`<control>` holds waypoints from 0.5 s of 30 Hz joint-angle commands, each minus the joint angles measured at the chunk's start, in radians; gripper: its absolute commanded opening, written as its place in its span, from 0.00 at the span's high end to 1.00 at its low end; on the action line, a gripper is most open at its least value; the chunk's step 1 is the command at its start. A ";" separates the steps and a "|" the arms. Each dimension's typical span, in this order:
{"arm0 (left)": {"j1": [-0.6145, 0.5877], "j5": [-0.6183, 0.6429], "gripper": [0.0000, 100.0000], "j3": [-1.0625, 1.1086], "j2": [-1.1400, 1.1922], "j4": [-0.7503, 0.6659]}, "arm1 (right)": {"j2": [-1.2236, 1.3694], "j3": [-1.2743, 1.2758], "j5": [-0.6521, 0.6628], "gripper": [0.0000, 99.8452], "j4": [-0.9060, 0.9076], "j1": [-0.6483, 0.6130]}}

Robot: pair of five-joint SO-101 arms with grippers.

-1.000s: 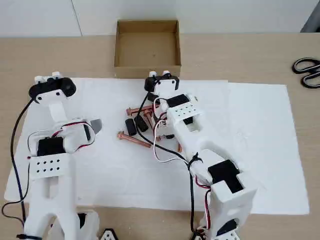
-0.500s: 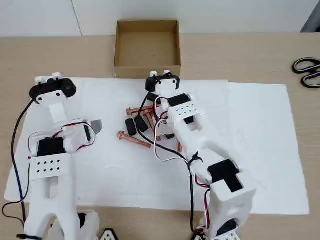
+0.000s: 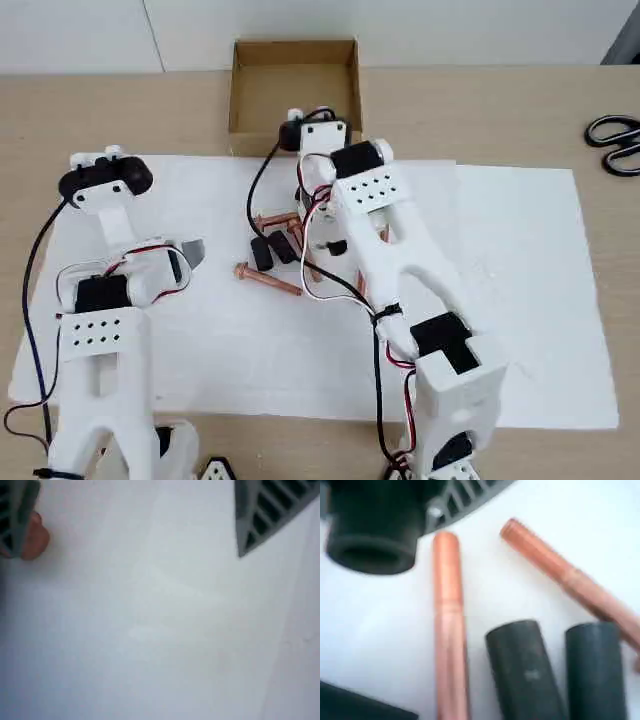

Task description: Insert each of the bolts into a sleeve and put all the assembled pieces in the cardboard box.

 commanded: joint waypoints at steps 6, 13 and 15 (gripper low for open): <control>0.000 0.000 0.74 -0.004 -0.003 -0.018 | -0.021 -0.199 0.051 1.00 0.170 0.166; 0.000 0.000 0.74 -0.010 -0.003 -0.020 | -0.125 -0.153 0.052 1.00 0.185 0.289; 0.000 0.000 0.74 -0.010 -0.003 -0.020 | -0.194 -0.089 0.052 1.00 0.182 0.283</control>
